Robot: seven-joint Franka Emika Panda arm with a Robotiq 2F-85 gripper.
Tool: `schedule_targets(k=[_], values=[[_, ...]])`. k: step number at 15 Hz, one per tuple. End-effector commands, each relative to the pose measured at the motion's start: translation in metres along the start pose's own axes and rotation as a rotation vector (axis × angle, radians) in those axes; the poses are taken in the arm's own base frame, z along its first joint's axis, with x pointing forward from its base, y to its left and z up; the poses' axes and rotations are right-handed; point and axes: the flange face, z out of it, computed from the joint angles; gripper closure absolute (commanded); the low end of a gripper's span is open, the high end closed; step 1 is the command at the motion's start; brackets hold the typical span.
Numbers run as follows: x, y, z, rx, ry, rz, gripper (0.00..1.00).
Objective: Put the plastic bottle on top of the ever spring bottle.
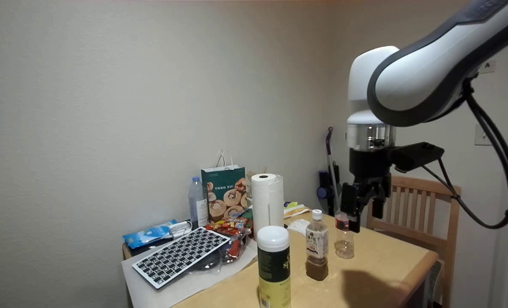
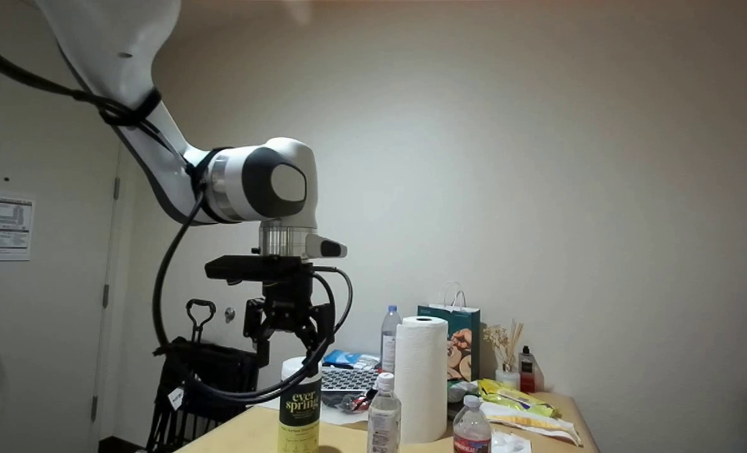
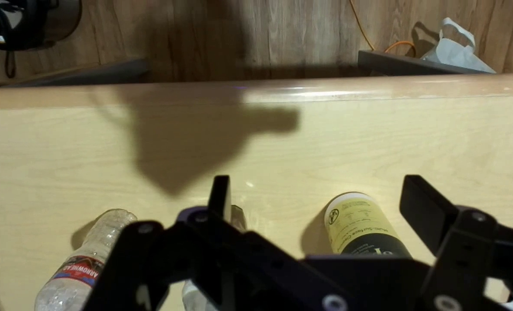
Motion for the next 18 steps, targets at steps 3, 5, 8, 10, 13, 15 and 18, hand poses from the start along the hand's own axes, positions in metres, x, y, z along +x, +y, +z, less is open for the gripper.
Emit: schedule_targets(k=[3,5,8,10,13,15,18], values=[[0.055,0.001,-0.003,-0.055,-0.028,-0.039,0.0],[0.048,0.001,-0.002,-0.035,-0.008,-0.027,0.0],[0.055,0.0,-0.001,-0.034,-0.014,-0.028,0.0],[0.064,0.007,0.006,-0.027,-0.029,-0.024,0.0],[0.08,0.02,0.014,-0.032,-0.045,-0.025,0.0],[0.096,0.03,0.018,-0.031,-0.052,-0.028,0.0],[0.124,0.04,0.026,-0.034,-0.06,-0.057,0.0]])
